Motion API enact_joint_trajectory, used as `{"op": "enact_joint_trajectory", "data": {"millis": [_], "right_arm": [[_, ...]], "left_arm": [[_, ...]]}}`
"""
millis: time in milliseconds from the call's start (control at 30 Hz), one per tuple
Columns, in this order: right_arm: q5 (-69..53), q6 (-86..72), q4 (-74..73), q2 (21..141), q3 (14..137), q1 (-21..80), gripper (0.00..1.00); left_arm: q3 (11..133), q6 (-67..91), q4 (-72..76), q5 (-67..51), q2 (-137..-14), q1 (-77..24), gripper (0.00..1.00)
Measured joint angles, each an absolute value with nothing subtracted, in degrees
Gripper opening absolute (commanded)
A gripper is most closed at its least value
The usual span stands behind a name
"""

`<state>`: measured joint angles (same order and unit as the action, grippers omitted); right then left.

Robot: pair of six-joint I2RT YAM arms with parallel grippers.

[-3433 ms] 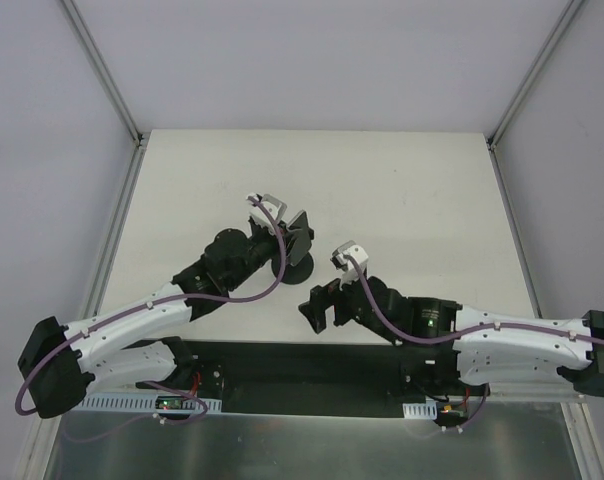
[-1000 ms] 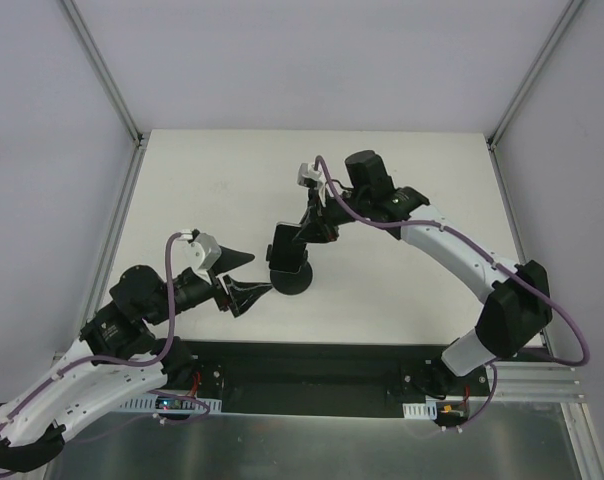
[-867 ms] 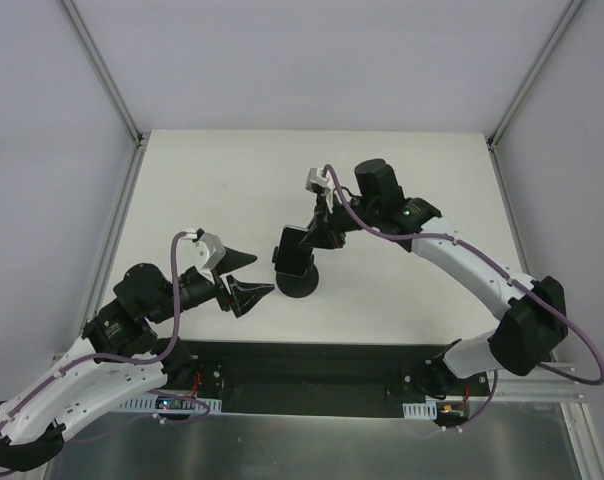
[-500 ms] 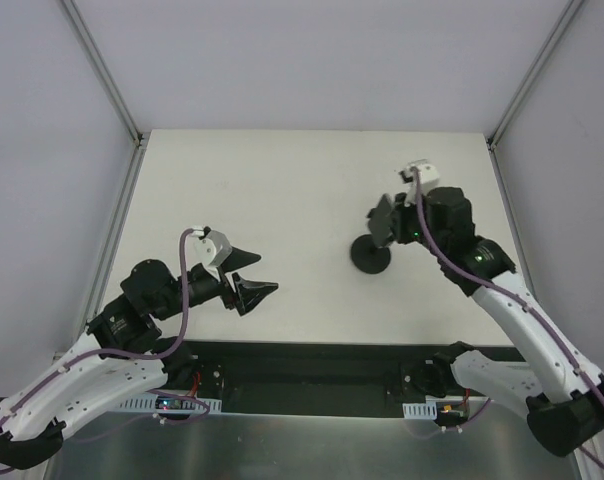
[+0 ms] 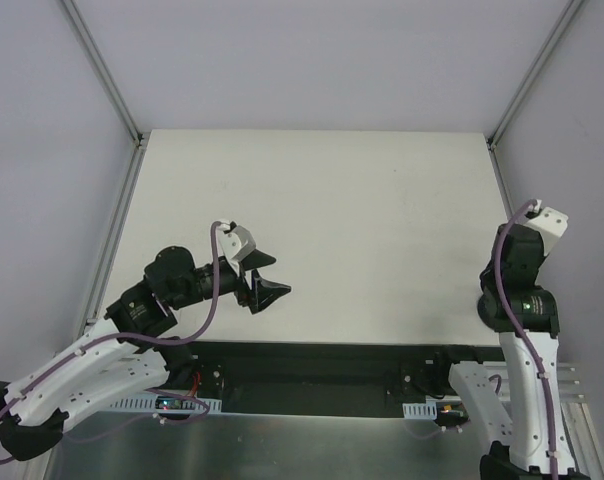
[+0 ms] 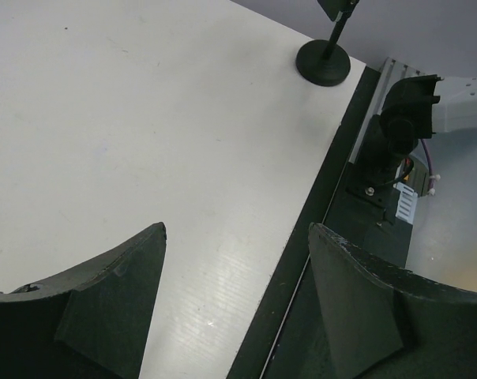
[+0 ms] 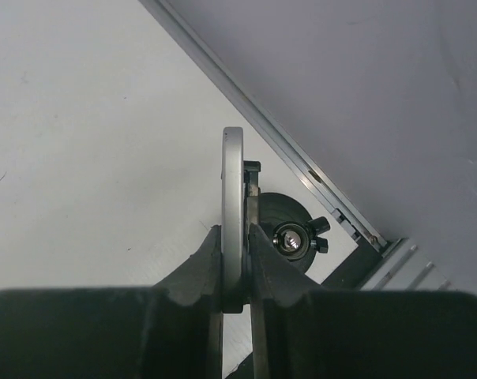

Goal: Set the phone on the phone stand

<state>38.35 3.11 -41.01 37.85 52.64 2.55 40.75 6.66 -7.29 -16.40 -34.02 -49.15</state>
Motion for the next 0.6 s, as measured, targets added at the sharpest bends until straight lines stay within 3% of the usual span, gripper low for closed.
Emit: {"op": "enact_joint_trajectory", "data": {"millis": [267,300,333,400,433,500,533,600], "right_arm": [[36.4,-0.5,-40.5,37.7,52.2,-5.3,0.04],[36.4,-0.7,-40.4,37.8,52.2,-5.6,0.10],[36.4,-0.9,-40.3,37.9,52.2,-5.8,0.25],[36.5,-1.1,-40.0,37.9,51.9,-5.9,0.44],[36.4,-1.5,-39.7,37.8,51.8,-5.9,0.68],[35.9,-1.4,-39.2,37.9,51.7,-5.9,0.92],[35.8,-1.5,-39.1,37.9,51.7,-5.9,0.97],[35.6,-1.2,-39.2,37.8,51.7,-5.9,0.97]], "left_arm": [[41.7,6.9,-5.5,-19.4,-36.4,-49.1,0.71],[41.7,7.0,-5.3,-19.5,-36.5,-49.1,0.71],[41.7,7.0,-5.2,-19.5,-36.5,-49.1,0.71],[41.7,7.2,-4.9,-19.6,-36.5,-49.1,0.72],[41.7,7.3,-4.9,-19.6,-36.5,-49.1,0.72],[41.7,7.7,-4.9,-19.8,-36.5,-49.1,0.72],[41.7,7.9,-4.9,-19.9,-36.5,-49.1,0.72],[41.7,8.1,-4.9,-20.3,-36.5,-49.1,0.72]]}}
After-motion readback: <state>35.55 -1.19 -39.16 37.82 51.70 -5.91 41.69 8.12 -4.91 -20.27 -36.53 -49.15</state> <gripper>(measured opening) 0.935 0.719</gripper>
